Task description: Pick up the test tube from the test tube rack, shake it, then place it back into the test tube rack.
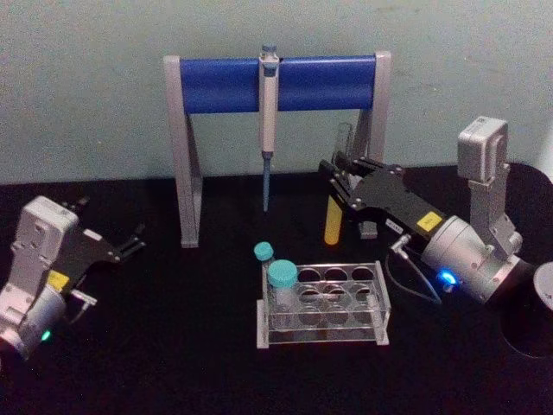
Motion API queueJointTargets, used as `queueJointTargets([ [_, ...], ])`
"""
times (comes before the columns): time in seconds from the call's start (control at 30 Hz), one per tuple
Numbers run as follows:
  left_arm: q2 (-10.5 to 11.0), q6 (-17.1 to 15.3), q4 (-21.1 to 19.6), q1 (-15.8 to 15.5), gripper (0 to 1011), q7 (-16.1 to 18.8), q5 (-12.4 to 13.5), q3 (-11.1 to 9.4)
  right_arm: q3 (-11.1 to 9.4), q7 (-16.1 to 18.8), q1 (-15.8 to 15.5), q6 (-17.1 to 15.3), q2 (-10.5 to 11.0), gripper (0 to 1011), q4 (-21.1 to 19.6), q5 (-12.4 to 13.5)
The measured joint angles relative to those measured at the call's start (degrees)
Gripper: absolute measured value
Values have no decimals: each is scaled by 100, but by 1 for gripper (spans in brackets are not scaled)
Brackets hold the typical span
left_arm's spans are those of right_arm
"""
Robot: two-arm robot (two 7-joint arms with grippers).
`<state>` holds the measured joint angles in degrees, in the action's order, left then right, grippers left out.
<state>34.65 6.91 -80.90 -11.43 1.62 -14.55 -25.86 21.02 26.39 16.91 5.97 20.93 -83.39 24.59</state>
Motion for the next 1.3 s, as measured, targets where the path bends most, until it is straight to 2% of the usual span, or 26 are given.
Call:
queueJointTargets([
  [0.37, 0, 0, 0, 0, 1010, 0, 0, 0, -98, -29, -60, -10, 10, 232, -53, -8],
  [0.97, 0, 0, 0, 0, 1010, 0, 0, 0, -111, -23, -89, -18, -8, 232, -89, -28],
  [1.3, 0, 0, 0, 0, 1010, 0, 0, 0, -117, 119, -232, -15, 84, 232, -323, 75],
])
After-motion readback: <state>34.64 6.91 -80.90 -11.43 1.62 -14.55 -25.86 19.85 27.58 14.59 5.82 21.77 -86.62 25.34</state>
